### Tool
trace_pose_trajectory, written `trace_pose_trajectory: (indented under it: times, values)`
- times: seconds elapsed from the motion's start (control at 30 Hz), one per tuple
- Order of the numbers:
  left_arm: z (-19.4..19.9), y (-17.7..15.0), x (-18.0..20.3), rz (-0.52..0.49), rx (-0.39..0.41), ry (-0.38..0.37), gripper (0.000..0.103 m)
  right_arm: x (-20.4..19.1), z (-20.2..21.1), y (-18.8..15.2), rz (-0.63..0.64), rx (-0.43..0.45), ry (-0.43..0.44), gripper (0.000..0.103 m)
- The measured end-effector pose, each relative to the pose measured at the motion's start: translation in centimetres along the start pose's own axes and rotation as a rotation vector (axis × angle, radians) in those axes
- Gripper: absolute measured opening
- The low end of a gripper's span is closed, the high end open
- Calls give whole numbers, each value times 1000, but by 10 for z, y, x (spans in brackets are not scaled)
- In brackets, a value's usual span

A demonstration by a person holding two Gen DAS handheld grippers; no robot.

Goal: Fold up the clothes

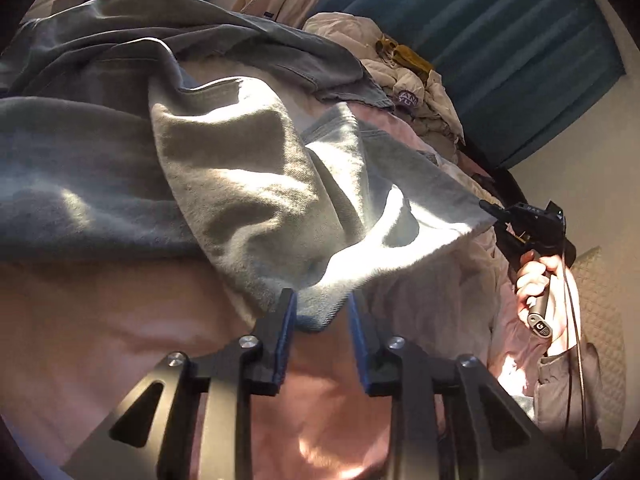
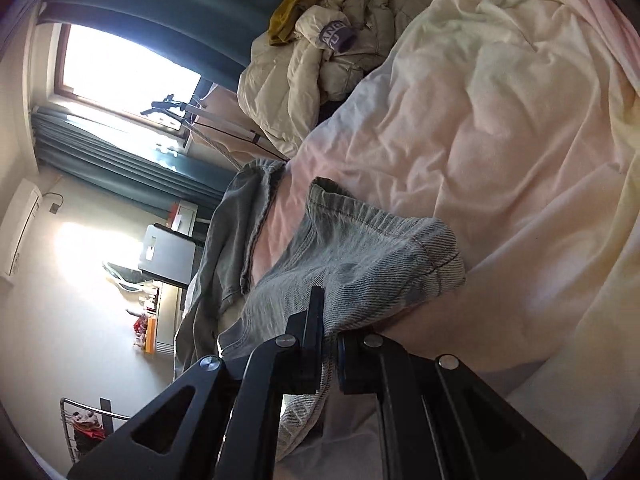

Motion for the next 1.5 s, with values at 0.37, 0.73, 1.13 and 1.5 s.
trace_pose_trajectory:
  times: [0.37, 0.73, 1.13, 1.5]
  values:
    - [122, -34, -133, 620, 326, -86, 55, 6, 26, 21, 4, 75, 30, 4]
    - [156, -59, -248, 1082, 543, -211, 55, 16, 29, 42, 5, 133, 39, 3]
    - [213, -43, -263, 1017, 530, 91, 13, 32, 31, 58, -34, 172, 60, 3]
    - [269, -58, -264, 994, 498, 181, 12, -4, 92, 54, 138, 409, 154, 2]
Point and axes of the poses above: each gripper's, at about its wrist camera, not at the fingertips, and z roughly against the way its jaws point, x to its right, y to its top, the point moved 3 cm from there along -z, roughly the way its jaws point, and after that the axes turned 13 degrees about -x, right-handed, at the moved point
